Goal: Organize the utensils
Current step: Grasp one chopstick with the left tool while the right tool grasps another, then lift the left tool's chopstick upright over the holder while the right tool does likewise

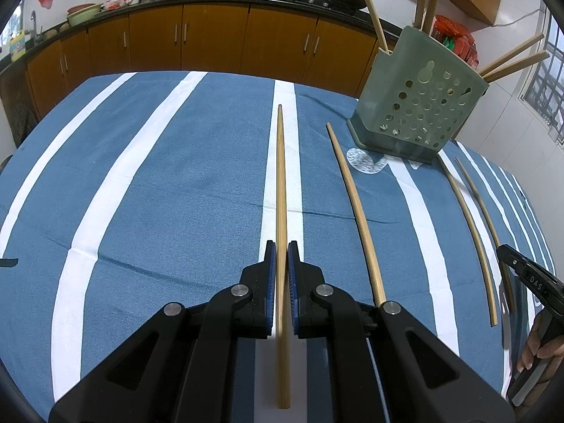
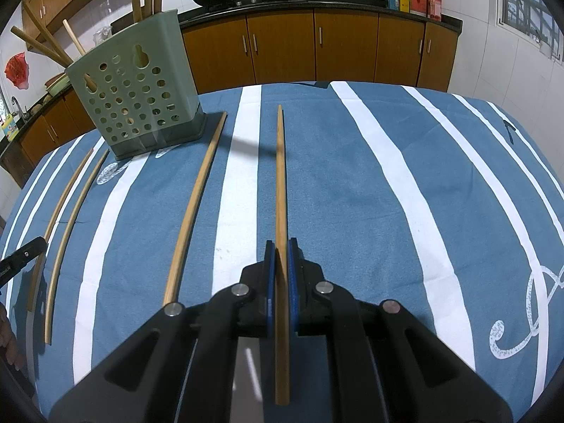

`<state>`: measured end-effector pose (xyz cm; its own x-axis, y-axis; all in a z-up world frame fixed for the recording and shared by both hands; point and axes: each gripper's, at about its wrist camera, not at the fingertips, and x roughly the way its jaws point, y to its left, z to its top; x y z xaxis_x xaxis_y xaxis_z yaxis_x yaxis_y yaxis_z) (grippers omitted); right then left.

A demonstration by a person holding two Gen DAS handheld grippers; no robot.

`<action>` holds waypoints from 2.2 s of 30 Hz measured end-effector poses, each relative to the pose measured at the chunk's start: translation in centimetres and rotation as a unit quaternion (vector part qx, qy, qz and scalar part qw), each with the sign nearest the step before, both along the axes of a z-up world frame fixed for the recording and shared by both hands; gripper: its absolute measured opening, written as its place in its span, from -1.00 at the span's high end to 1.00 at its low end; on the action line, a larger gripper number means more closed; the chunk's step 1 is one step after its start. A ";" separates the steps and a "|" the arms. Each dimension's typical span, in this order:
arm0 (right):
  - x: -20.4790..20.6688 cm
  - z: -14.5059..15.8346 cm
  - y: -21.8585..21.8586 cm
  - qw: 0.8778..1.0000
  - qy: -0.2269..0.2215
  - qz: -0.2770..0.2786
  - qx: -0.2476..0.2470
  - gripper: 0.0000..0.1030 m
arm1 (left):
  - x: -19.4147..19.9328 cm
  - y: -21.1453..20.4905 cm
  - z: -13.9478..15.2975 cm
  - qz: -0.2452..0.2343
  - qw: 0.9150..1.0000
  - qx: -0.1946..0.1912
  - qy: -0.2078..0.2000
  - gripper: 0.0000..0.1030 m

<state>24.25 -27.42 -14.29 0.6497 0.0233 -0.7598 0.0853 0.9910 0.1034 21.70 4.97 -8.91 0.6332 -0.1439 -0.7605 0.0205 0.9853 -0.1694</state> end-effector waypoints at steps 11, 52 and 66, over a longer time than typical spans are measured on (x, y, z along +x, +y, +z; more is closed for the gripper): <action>0.0 0.0 0.0 1.000 0.000 0.000 0.000 0.83 | 0.0 0.0 0.0 0.000 1.000 0.000 0.000 0.84; -5.8 15.8 -3.5 0.974 -0.226 -0.013 0.026 0.85 | -2.6 1.3 14.1 -0.012 0.985 0.033 -0.167 0.86; -5.1 27.9 -0.6 0.931 -0.325 0.091 0.138 0.85 | -3.0 -2.9 23.3 -0.078 0.963 -0.008 -0.256 0.86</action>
